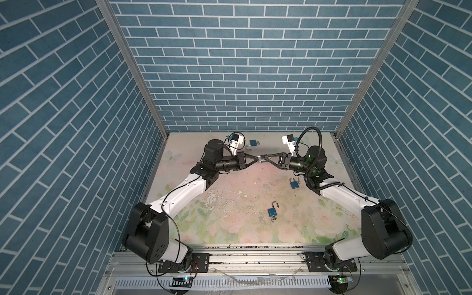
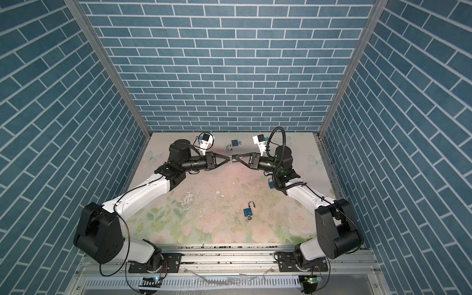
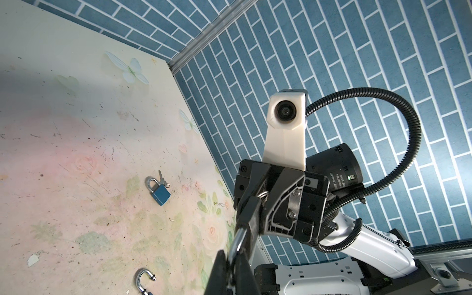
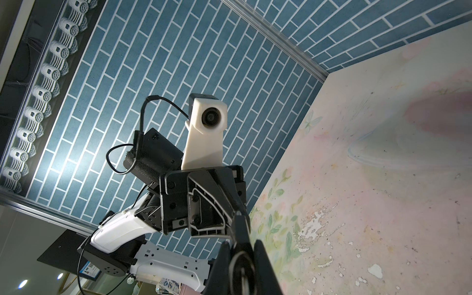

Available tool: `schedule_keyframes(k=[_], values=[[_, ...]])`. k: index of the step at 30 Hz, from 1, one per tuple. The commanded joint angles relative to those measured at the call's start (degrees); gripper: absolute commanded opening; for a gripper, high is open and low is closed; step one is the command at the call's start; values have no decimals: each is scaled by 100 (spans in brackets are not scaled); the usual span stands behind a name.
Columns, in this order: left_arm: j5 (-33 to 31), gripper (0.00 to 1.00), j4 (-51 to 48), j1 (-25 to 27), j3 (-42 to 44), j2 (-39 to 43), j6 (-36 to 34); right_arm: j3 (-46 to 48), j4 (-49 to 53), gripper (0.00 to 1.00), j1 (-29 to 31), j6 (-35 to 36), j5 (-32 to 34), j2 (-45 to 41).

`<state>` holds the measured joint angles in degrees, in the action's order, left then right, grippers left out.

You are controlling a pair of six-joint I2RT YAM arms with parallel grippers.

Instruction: Lock with the key

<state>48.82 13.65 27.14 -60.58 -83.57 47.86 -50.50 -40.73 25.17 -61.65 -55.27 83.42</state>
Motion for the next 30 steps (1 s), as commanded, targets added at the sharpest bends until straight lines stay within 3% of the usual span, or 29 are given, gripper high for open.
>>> schedule_keyframes(k=[1, 19, 25, 30], values=[[172, 0, -55, 404, -109, -256, -75, -404, -311, 0, 513, 71, -538, -33], [172, 0, 209, 670, -306, -458, 14, -531, -596, 0, 868, 33, -617, 484], [180, 0, 240, 512, -217, -443, 5, -417, -629, 0, 790, 51, -563, 388], [415, 0, 865, 345, -42, -326, 216, -321, -930, 0, 755, -133, -595, 383]])
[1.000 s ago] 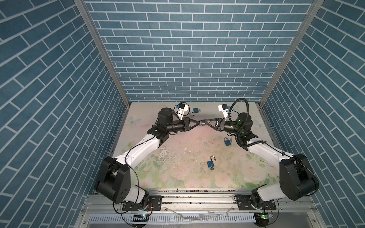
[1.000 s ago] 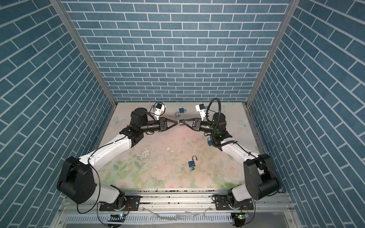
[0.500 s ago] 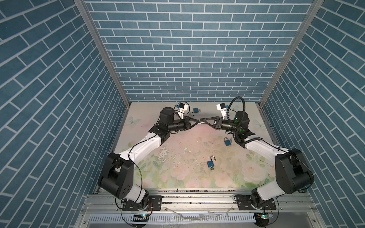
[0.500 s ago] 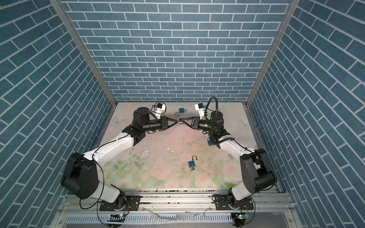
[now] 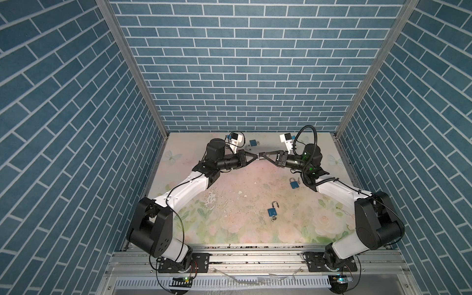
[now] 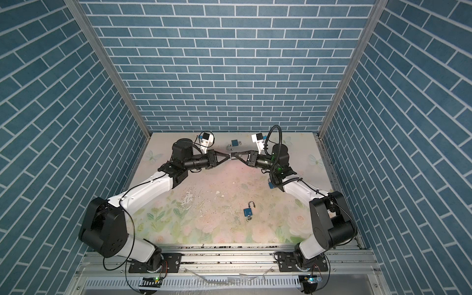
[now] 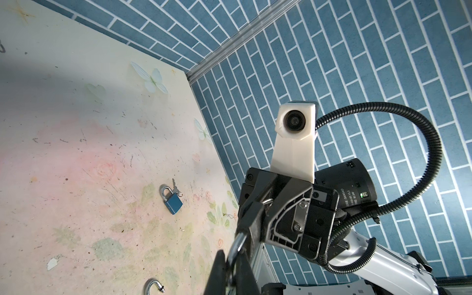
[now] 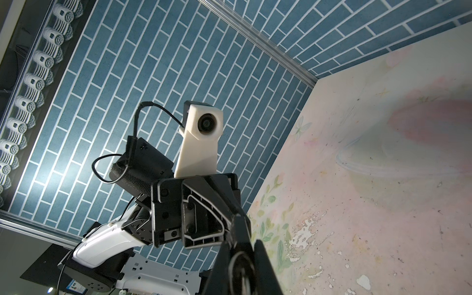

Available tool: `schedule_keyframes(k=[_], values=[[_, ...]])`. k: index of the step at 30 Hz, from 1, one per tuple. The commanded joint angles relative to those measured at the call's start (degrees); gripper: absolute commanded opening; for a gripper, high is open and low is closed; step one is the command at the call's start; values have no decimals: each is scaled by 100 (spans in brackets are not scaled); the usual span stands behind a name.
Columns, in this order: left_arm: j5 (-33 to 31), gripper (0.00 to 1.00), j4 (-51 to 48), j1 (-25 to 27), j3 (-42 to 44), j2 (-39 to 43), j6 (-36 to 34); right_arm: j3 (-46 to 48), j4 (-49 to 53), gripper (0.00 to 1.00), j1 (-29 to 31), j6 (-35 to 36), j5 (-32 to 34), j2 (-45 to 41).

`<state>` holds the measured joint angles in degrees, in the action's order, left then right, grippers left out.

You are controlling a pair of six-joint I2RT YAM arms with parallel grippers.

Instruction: Lock with the key

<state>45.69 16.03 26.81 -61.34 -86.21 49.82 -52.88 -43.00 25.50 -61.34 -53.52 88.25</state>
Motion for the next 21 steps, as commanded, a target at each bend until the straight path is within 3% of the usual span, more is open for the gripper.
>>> schedule_keyframes(k=[1, 8, 21], values=[[731, 0, 608, 377, 26, -45, -13, -67, -776, 0, 720, -210, -789, -85], [847, 0, 826, 58, 242, -18, 116, 153, -1789, 0, 472, -841, -806, 18], [875, 0, 623, -143, 367, -60, -17, 65, -2160, 35, 206, -1148, -772, 123]])
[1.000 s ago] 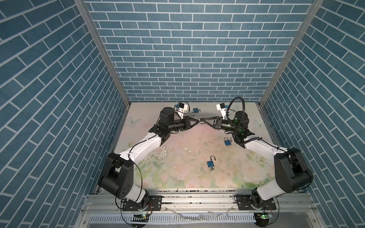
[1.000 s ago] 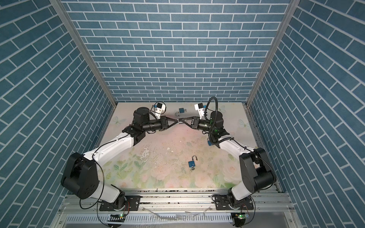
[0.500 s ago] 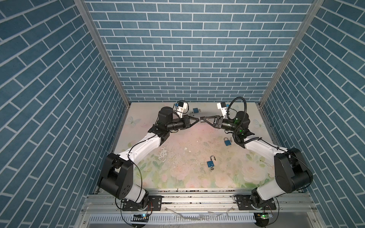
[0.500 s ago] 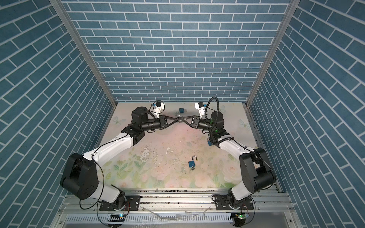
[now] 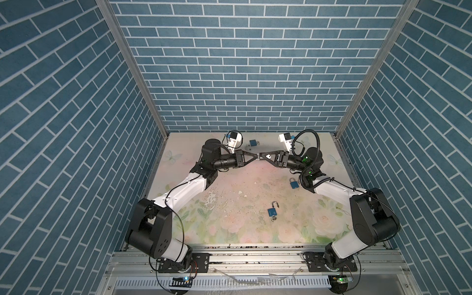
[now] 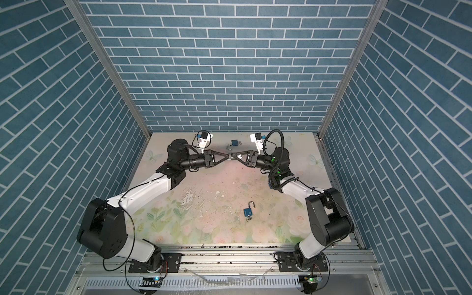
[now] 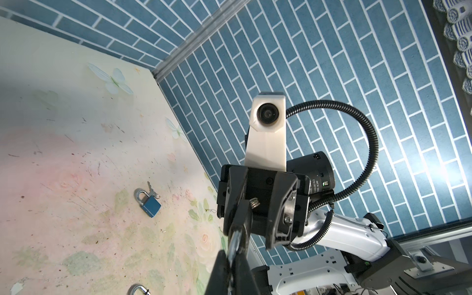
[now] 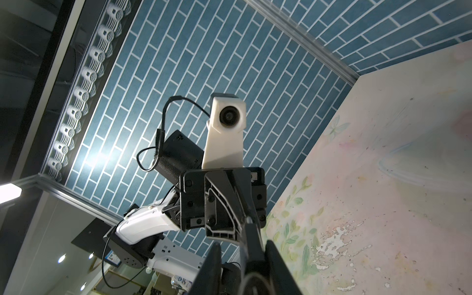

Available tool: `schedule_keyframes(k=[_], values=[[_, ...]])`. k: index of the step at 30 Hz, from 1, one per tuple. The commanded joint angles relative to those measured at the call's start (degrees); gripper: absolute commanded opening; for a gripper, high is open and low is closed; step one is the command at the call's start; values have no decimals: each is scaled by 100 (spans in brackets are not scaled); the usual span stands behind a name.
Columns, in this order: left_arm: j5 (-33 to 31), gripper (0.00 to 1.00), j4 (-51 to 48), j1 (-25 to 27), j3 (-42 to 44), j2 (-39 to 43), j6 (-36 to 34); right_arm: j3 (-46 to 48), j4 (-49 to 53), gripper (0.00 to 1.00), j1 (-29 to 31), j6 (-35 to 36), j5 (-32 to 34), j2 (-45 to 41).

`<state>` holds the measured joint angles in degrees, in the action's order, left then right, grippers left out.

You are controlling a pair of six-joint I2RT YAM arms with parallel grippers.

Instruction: Lock with the key

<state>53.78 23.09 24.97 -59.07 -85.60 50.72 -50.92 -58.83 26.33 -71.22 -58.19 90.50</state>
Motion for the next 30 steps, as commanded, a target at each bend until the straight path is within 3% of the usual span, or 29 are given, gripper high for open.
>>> schedule_keyframes(k=[1, 13, 19, 30], values=[[47, 0, -147, 27, 141, -122, -158, -116, -511, 36, 102, -112, -282, -129], [37, 0, -282, -80, 168, -123, -244, 140, 1554, 47, -170, 1066, 306, -844], [86, 0, -252, -89, 124, -90, -210, 264, 2900, 48, -349, 1655, 687, -1178], [118, 0, -13, -89, 185, -149, 25, 590, 2814, 51, -396, 1672, 800, -1286]])
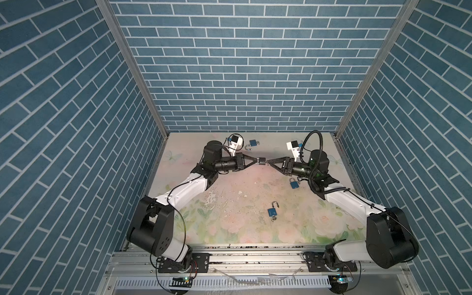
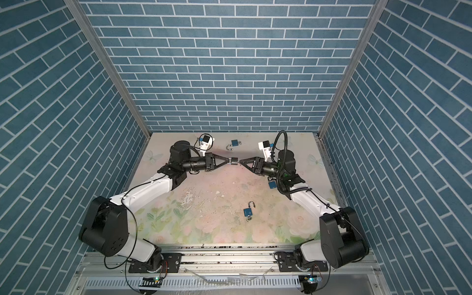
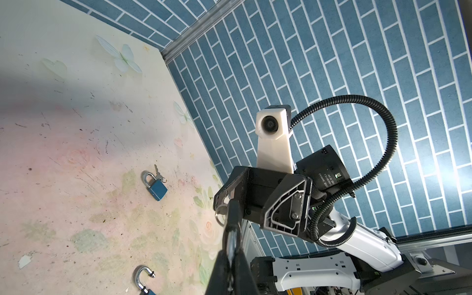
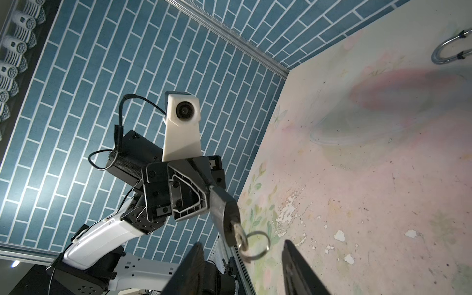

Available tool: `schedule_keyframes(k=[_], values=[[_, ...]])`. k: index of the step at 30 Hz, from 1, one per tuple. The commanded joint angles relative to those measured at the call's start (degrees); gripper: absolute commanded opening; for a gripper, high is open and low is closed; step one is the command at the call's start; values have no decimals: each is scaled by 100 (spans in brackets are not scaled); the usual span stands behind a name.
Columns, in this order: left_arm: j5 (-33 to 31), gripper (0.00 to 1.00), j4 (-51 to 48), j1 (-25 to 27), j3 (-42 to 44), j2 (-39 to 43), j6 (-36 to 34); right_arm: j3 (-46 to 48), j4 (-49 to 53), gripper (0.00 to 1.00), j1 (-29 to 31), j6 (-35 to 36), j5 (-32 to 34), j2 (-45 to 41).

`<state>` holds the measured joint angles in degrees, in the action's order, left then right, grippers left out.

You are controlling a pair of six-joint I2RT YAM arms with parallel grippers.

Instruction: Lock with the key

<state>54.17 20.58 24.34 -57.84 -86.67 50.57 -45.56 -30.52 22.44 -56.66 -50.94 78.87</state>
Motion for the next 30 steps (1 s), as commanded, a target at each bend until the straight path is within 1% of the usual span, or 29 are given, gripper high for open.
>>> schedule_keyframes(k=[1, 4, 10, 18, 27, 30], values=[[79, 0, 247, -26, 63, -29, 54, 64, -55, 52, -11, 219, 71, -118], [86, 0, 220, -26, 63, -3, 51, 50, -204, 52, -7, 177, 12, -50], [59, 0, 211, -25, 88, 29, 50, 99, -883, 51, -11, -250, -145, 170], [59, 0, 225, -26, 94, 45, 72, 126, -1114, 49, -7, -312, -188, 372], [47, 0, 284, -26, 142, 77, 108, 79, -1510, 43, -2, -530, -310, 599], [29, 0, 306, -26, 150, 86, 136, 111, -1584, 43, -3, -561, -339, 628]])
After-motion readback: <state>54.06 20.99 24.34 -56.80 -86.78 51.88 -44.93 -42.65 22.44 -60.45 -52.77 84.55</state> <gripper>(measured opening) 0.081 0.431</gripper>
